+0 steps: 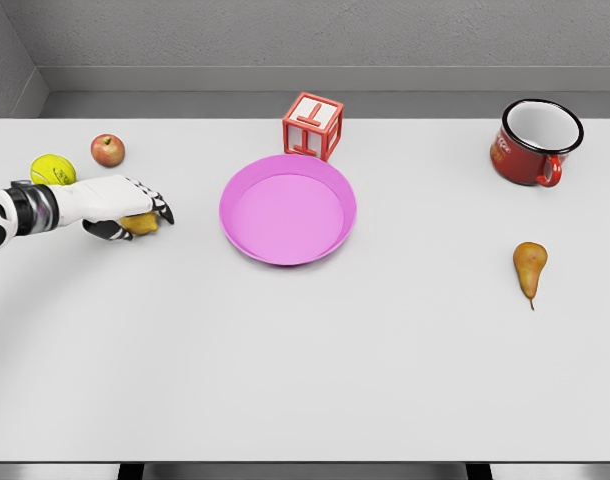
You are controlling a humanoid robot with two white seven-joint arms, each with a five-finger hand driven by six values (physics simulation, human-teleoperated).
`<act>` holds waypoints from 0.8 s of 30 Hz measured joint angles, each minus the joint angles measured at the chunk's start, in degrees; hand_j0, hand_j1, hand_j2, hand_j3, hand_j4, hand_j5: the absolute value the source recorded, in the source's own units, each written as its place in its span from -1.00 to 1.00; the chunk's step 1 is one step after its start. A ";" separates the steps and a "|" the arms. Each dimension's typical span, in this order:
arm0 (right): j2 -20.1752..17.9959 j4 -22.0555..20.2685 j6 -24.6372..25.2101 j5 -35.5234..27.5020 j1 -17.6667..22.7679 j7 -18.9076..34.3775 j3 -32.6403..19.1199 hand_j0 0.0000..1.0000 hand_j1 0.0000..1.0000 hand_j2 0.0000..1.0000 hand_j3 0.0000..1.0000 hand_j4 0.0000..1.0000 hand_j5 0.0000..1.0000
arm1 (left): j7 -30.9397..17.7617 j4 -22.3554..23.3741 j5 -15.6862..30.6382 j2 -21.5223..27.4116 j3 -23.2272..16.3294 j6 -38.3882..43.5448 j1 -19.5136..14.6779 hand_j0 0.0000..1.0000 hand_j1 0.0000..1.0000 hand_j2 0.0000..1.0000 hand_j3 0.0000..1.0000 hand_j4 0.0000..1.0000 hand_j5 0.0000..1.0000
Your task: Put the lemon on the plate with left arm
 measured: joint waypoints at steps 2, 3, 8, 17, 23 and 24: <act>0.00 0.00 0.00 0.00 0.09 0.00 0.00 1.00 1.00 1.00 1.00 1.00 1.00 | 0.21 -0.03 -0.26 -0.02 -0.30 0.23 0.00 0.18 0.18 0.18 0.18 0.18 0.18; 0.00 0.00 0.00 -0.01 0.09 0.00 0.00 1.00 1.00 1.00 1.00 1.00 1.00 | 0.23 -0.04 -0.29 -0.03 -0.44 0.26 -0.09 0.11 0.11 0.11 0.11 0.11 0.11; 0.00 0.00 0.00 0.00 0.00 0.00 0.01 1.00 1.00 1.00 1.00 1.00 1.00 | 0.47 -0.04 -0.72 -0.08 -0.85 0.49 -0.09 0.05 0.05 0.05 0.05 0.05 0.05; 0.00 0.00 0.00 -0.01 0.09 0.00 -0.02 1.00 1.00 1.00 1.00 1.00 1.00 | 0.28 -0.46 -0.91 -0.10 -1.09 0.23 -0.53 -0.07 -0.07 -0.07 -0.07 -0.07 -0.07; 0.00 0.00 0.00 0.00 0.09 0.00 -0.01 1.00 1.00 1.00 1.00 1.00 1.00 | -0.07 -0.83 0.36 -0.05 -0.84 -0.08 -1.05 -0.14 -0.14 -0.14 -0.14 -0.14 -0.14; 0.00 0.00 0.00 0.00 0.09 0.00 -0.01 1.00 1.00 1.00 1.00 1.00 1.00 | -0.09 -0.85 0.43 -0.06 -0.78 -0.10 -1.14 -0.14 -0.14 -0.14 -0.14 -0.14 -0.14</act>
